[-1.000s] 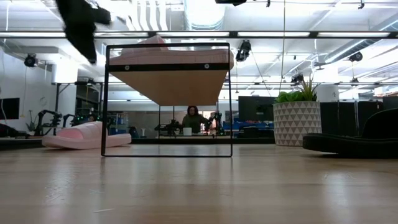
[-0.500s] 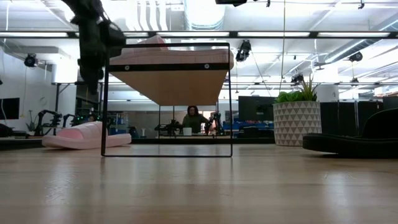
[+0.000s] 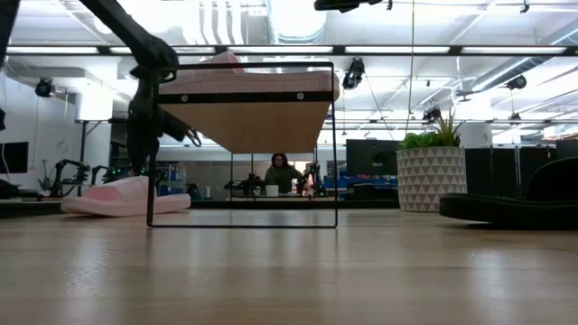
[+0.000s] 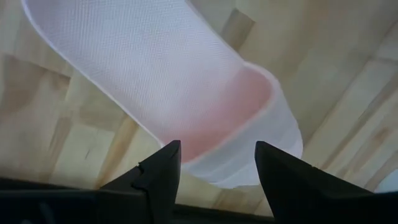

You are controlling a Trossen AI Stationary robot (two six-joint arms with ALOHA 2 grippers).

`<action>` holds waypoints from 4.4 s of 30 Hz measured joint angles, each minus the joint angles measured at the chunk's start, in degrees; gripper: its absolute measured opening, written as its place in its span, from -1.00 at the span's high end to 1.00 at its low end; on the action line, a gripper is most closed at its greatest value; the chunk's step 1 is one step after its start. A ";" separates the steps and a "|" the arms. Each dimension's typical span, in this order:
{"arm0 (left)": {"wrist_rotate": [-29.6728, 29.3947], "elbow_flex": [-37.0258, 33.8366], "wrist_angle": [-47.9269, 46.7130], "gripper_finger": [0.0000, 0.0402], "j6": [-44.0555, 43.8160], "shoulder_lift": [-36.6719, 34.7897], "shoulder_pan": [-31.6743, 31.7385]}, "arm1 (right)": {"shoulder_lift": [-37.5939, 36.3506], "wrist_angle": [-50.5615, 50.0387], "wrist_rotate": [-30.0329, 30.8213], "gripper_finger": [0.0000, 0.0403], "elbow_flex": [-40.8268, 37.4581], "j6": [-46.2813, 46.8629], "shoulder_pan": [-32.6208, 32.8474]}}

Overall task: Pick and place slides into the shelf
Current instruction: Put the pink slipper on the shelf

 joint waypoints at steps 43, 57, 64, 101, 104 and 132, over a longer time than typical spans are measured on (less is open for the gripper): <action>6.03 -2.79 -1.68 0.05 13.38 4.40 -3.61 | 0.00 -2.66 0.02 0.46 -0.63 -2.41 0.00; 4.26 -2.84 -3.27 0.63 12.90 7.33 -5.18 | 0.00 -3.40 0.02 0.47 -0.68 -2.36 0.00; 4.23 -2.69 -5.46 0.97 12.81 8.29 -5.35 | 0.00 -4.08 0.02 0.49 -0.74 -1.59 0.00; -12.32 21.19 0.77 1.00 -11.40 -28.14 -5.66 | -0.04 0.91 0.00 0.55 -0.74 2.20 0.00; -8.58 21.23 5.07 1.00 -14.34 -30.95 -5.66 | -0.07 3.14 0.00 0.56 -0.74 2.48 0.00; 15.64 -7.34 74.45 1.00 -26.32 -44.17 -16.01 | -0.17 35.39 17.49 0.47 -0.24 11.95 -1.11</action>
